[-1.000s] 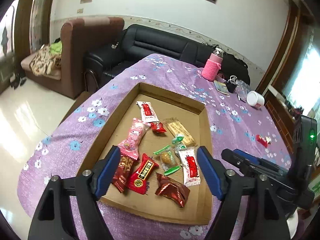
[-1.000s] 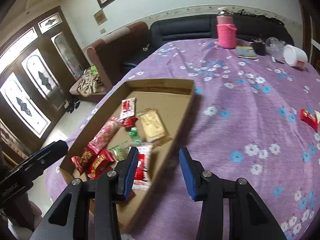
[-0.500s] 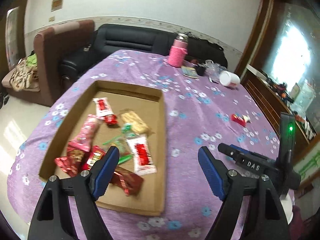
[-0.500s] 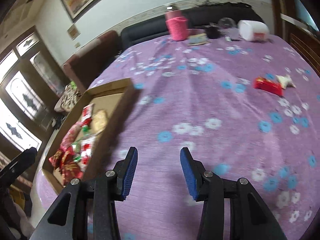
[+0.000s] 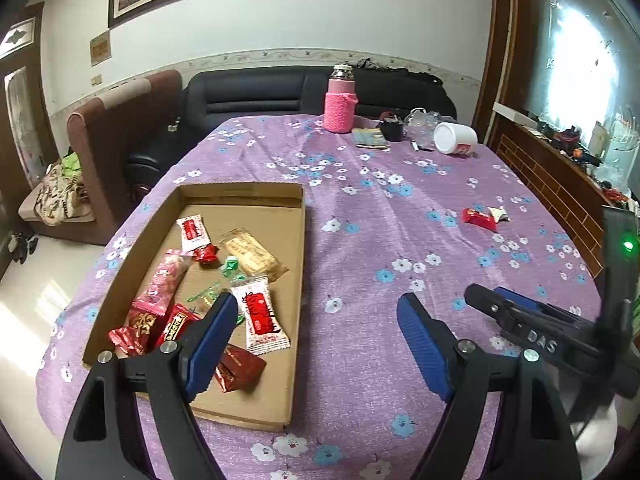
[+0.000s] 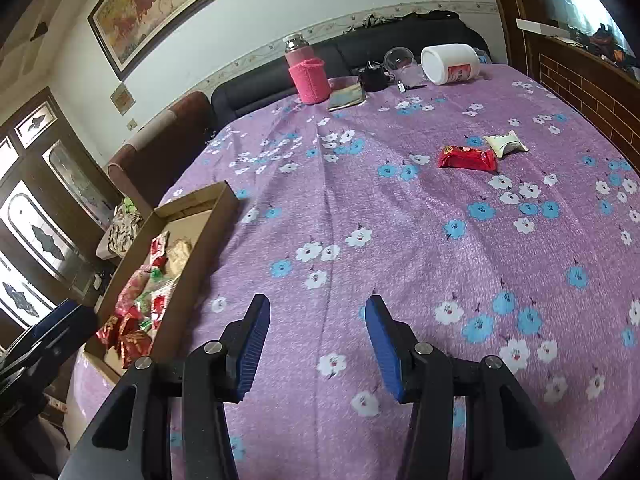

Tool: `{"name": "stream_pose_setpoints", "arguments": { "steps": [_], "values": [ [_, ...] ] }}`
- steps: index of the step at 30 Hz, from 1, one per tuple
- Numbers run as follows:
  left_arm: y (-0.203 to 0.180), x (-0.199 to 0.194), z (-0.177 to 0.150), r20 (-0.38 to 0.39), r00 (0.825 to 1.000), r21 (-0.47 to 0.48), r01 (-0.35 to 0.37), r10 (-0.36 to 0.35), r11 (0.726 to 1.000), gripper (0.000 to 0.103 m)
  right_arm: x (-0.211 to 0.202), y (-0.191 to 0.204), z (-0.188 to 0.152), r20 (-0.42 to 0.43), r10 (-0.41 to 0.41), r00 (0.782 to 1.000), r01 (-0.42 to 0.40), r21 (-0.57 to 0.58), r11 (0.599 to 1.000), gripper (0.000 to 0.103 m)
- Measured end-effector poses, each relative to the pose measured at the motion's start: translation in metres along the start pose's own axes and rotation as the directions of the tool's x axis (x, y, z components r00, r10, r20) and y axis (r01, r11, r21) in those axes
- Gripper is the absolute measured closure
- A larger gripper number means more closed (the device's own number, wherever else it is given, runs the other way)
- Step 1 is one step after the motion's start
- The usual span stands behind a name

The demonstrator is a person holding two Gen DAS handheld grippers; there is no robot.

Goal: Organize snacks
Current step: 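Move both open grippers toward the last red and pale green candies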

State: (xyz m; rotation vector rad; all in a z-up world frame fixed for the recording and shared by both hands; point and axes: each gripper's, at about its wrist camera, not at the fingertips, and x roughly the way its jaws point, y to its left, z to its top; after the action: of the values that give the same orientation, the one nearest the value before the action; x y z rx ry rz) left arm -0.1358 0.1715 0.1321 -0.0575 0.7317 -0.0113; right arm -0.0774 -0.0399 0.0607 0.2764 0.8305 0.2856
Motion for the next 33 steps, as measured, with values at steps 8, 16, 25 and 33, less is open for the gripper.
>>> {"name": "stream_pose_setpoints", "arguments": {
  "steps": [8,16,25,33],
  "values": [
    [0.001,0.002,-0.001,-0.022,0.993,0.019,-0.111,0.112,0.994,0.015,-0.007,0.018,-0.005,0.023,-0.036,0.999,0.037,-0.063,0.997,0.043],
    [-0.001,0.005,-0.005,-0.031,0.996,0.036,-0.080,0.081,0.996,0.015,-0.003,0.024,-0.011,0.009,-0.054,0.998,0.055,-0.077,0.996,0.043],
    [-0.002,0.016,-0.008,-0.058,0.997,0.043,-0.045,0.047,0.998,0.015,0.011,0.024,-0.011,-0.017,-0.072,0.997,0.071,-0.074,0.995,0.043],
    [-0.006,0.023,-0.010,-0.079,0.996,0.053,-0.041,0.046,0.998,0.015,0.016,0.022,-0.013,-0.030,-0.071,0.997,0.069,-0.069,0.995,0.043]
  ]
}}
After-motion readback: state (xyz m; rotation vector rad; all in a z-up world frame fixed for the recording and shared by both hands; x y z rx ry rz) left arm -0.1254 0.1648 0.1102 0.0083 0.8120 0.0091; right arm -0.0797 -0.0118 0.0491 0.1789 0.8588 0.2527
